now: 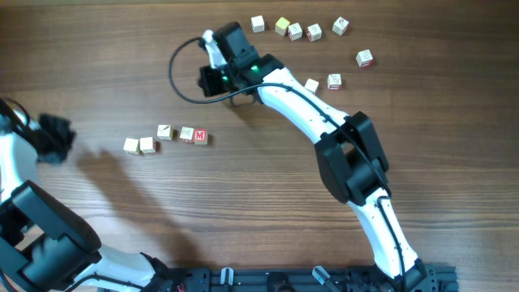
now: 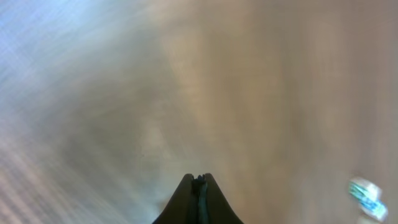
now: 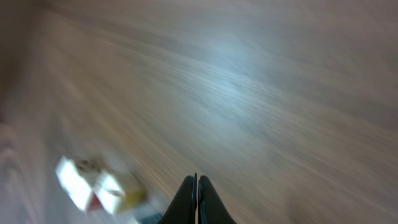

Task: Form a horizontal line

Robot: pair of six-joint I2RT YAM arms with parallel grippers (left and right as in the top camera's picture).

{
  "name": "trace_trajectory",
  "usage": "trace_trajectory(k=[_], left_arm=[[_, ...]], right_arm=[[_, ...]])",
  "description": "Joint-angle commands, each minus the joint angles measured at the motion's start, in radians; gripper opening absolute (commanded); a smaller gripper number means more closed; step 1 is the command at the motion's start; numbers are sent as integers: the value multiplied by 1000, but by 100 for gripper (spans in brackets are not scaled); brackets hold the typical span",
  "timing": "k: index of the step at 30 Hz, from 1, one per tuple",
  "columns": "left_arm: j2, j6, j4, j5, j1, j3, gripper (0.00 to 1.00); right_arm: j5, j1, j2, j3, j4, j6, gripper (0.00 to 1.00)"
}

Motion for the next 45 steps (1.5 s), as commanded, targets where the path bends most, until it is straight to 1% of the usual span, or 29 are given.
trace_trajectory(k=[1,3,4,7,9,12,15,17,19,20,21,23,26,29,30,32,38,45], left_arm=[[0,199,-72,117,-153,216,4],[0,248,-69,107,-258,246,4],[0,259,-60,74,-315,248,4],[9,261,-63,-143,-466,248,4],[19,291,-68,-228,-542,248,4],[49,320,-82,-255,-608,247,4],[104,320,-98,-257,-614,247,4],[148,320,-120,-257,-615,247,4],[187,343,-140,-258,-617,247,4],[204,347,-151,-259,-617,247,4],[219,347,-160,-258,-616,247,4],[232,346,-165,-258,-616,247,4],[234,346,-187,-258,-616,247,4],[234,346,-208,-257,-616,239,4],[234,346,-209,-257,-616,234,4],[234,341,-209,-257,-616,225,4],[234,341,-208,-257,-616,218,4],[264,337,-171,-257,-616,217,4]], right_arm=[[56,-73,5,4,-114,-77,4],[60,-102,5,4,-181,-130,4],[65,-110,5,4,-197,-146,4],[146,-133,5,-6,-216,-142,4],[163,-150,5,-16,-207,-142,4],[175,-170,5,-38,-183,-143,4],[245,-174,7,-73,-181,-142,4],[245,-171,10,-103,-170,-120,5],[246,-170,11,-140,-162,-70,18],[246,-170,11,-168,-150,-36,18],[246,-170,11,-195,-130,0,18],[246,-172,11,-204,-121,5,18],[246,-174,10,-203,-119,15,11],[240,-174,10,-203,-121,25,10],[237,-174,10,-203,-128,51,9],[238,-174,10,-203,-145,98,9],[238,-174,10,-203,-143,100,10],[243,-174,16,-204,-129,95,10]])
